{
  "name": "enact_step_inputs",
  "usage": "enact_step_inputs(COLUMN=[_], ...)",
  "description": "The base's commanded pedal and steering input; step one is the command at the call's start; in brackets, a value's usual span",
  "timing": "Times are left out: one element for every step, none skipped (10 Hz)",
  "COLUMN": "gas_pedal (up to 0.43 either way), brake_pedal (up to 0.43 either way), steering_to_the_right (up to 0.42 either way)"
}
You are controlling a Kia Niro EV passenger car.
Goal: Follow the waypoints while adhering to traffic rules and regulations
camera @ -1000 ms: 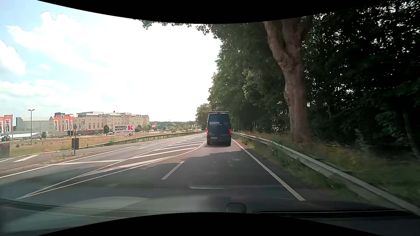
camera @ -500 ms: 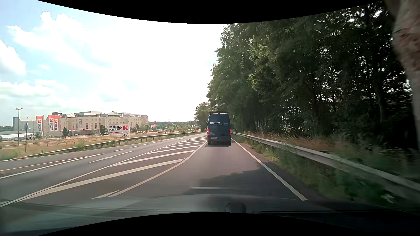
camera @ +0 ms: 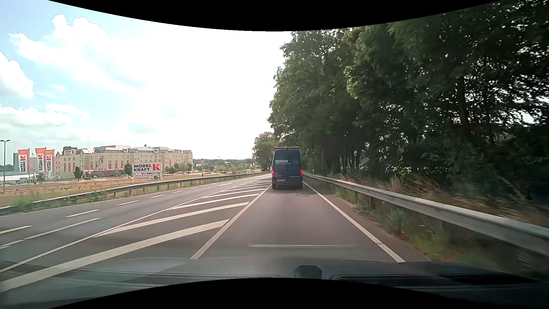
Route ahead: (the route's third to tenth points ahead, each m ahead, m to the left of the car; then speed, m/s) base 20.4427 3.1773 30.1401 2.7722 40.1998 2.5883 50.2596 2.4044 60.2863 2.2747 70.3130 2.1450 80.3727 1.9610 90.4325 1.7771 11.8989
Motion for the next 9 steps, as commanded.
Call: enact_step_inputs(gas_pedal=[0.197, 0.197, 0.197, 0.189, 0.189, 0.189, 0.189, 0.189, 0.189], brake_pedal=[0.000, 0.000, 0.000, 0.000, 0.000, 0.000, 0.000, 0.000, 0.000], steering_to_the_right=[-0.003, -0.003, -0.003, -0.003, -0.003, -0.001, -0.001, -0.001, -0.001])
